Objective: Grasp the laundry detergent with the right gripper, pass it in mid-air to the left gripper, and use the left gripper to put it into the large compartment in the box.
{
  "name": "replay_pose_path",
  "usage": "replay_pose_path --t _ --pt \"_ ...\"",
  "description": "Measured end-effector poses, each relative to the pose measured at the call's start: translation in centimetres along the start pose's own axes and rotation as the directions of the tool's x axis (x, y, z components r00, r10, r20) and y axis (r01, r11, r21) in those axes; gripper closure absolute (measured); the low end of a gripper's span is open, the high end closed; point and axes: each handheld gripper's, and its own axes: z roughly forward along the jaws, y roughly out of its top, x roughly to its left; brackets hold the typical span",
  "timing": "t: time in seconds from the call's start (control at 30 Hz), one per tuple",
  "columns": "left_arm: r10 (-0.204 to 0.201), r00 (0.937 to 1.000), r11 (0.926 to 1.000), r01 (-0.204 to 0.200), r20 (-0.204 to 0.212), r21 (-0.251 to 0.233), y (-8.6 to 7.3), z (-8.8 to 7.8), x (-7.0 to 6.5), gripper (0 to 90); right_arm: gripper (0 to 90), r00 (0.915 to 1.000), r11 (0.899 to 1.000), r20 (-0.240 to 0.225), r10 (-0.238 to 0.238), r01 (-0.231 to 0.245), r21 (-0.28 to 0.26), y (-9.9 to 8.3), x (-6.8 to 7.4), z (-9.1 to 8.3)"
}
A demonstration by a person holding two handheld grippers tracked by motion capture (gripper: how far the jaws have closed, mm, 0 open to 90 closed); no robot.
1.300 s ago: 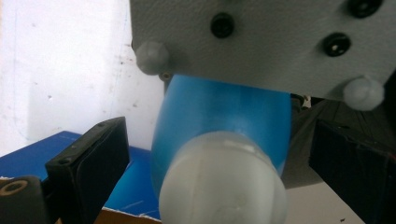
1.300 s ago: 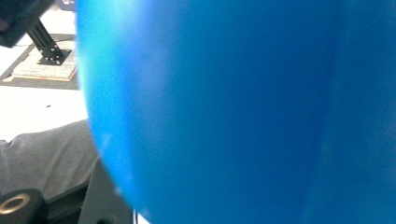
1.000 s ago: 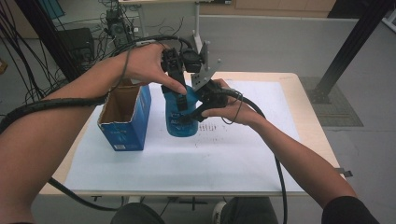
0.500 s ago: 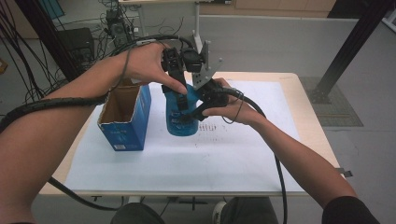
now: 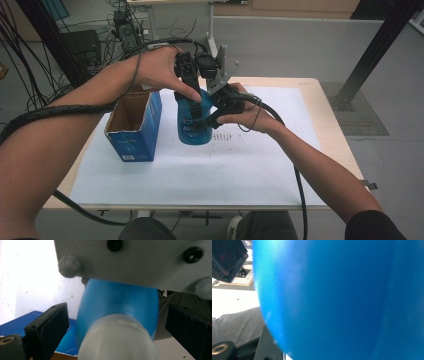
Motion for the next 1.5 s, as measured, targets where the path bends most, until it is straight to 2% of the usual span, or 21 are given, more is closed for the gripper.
replay_pose_path --t 0.93,1.5 --pt "-0.004 1.0 1.0 0.004 0.007 -0.008 -0.19 0.12 0.11 5.8 43.4 1.0 1.0 -0.005 0.0 0.0 -0.01 0.32 0.13 0.09" --pt "0.0 1.0 0.9999 0.001 0.004 -0.013 -0.14 -0.2 -0.01 5.8 43.4 0.9999 1.0 0.01 -0.01 0.01 -0.005 0.33 0.03 -0.2"
